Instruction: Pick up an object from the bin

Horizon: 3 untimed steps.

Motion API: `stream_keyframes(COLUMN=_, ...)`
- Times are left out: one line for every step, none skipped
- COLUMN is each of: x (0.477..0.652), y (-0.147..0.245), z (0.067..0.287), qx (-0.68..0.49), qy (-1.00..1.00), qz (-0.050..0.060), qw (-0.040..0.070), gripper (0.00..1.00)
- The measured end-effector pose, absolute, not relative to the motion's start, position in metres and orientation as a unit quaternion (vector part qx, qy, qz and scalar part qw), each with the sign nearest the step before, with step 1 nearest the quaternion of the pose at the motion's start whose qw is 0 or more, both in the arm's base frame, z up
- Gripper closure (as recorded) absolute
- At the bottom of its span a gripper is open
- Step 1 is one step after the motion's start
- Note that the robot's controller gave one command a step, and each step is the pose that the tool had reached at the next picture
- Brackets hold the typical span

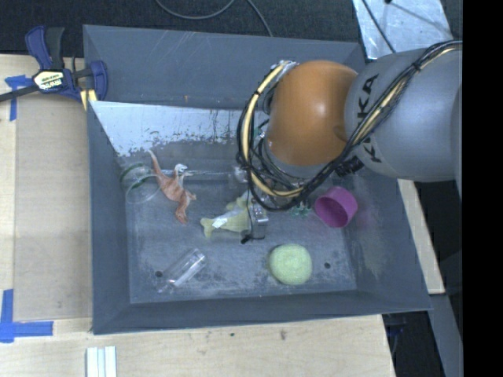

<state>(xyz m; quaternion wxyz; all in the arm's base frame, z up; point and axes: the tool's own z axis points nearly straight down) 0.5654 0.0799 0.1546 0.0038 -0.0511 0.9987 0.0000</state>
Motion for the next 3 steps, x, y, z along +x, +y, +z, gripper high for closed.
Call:
stream_keyframes(x=0.561, y=0.069, z=0.077, qx=-0.019, qy=1.0, qz=0.0, qw=0.003, gripper=0.0)
stream_keyframes(x=0.6, y=0.067, z=0.072, qx=-0.153, qy=0.988, qz=0.0, qw=0.004, gripper=1.0)
stream_keyframes(x=0.6, y=0.067, z=0.072, qx=-0.153, qy=0.988, qz=0.0, qw=0.004, gripper=1.0)
